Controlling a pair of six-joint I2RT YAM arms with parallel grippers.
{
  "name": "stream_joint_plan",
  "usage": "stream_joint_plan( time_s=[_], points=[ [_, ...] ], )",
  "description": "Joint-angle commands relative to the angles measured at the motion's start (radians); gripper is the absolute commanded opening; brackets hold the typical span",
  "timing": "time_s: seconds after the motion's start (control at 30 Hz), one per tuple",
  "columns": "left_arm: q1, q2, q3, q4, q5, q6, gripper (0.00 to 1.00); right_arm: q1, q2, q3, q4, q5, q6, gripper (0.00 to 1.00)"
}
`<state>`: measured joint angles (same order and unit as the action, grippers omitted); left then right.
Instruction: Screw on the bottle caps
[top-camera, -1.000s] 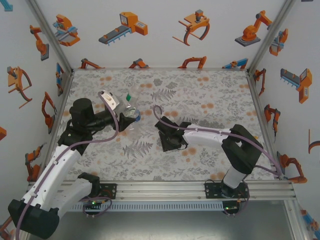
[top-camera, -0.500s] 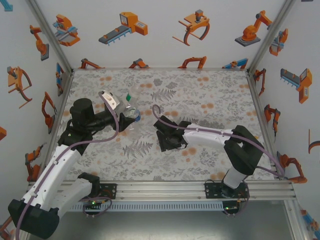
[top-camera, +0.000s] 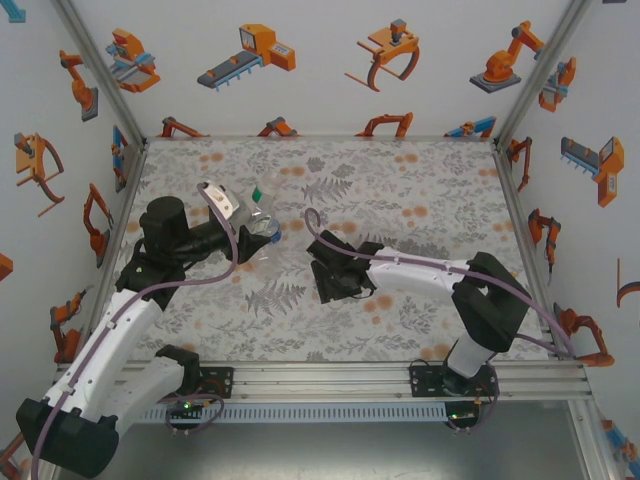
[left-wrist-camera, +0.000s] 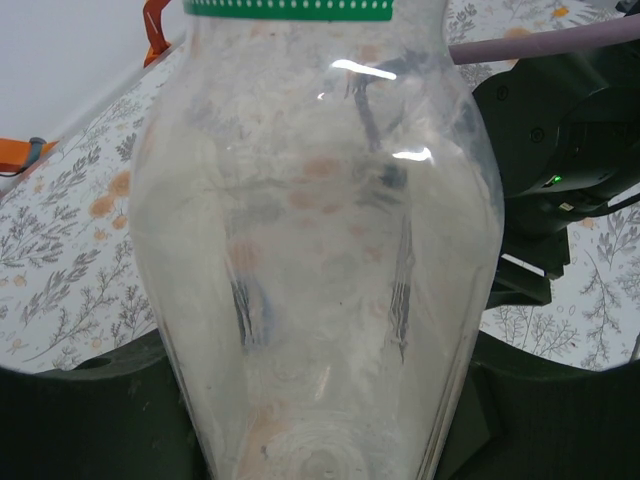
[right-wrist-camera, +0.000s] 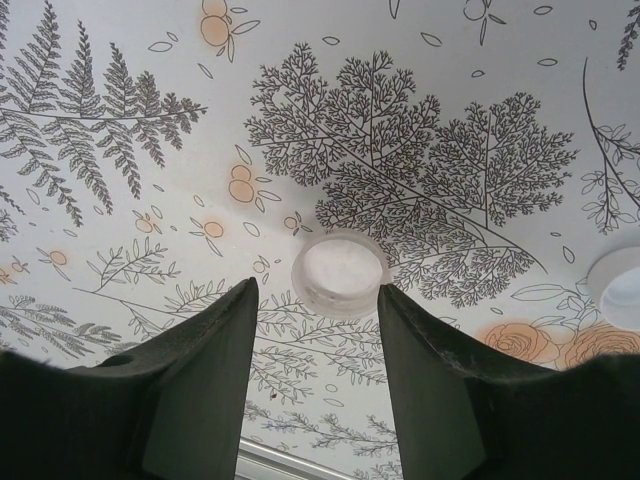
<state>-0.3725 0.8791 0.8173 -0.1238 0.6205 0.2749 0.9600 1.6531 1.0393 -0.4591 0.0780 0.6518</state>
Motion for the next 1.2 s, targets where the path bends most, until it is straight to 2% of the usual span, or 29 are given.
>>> stream_joint_plan(
  time_s=[0.0,0.57,0.93,1.17],
  points=[
    [-0.003,-0.009,0.034,0.003,0.004,0.018,0.09,0.008,0.009,-0.003,-0.016,-0.002,0.012,0.52],
    [-0.002,-0.01,0.034,0.003,0.002,0.019,0.1,0.009,0.047,0.001,-0.026,-0.006,0.017,0.53],
    [0.0,-0.012,0.034,0.003,0.001,0.019,0.1,0.012,0.013,0.011,-0.028,0.007,0.022,0.53],
    [0.0,-0.01,0.034,0.003,-0.001,0.02,0.1,0.012,0.008,0.005,-0.026,0.017,0.025,0.58]
  ],
)
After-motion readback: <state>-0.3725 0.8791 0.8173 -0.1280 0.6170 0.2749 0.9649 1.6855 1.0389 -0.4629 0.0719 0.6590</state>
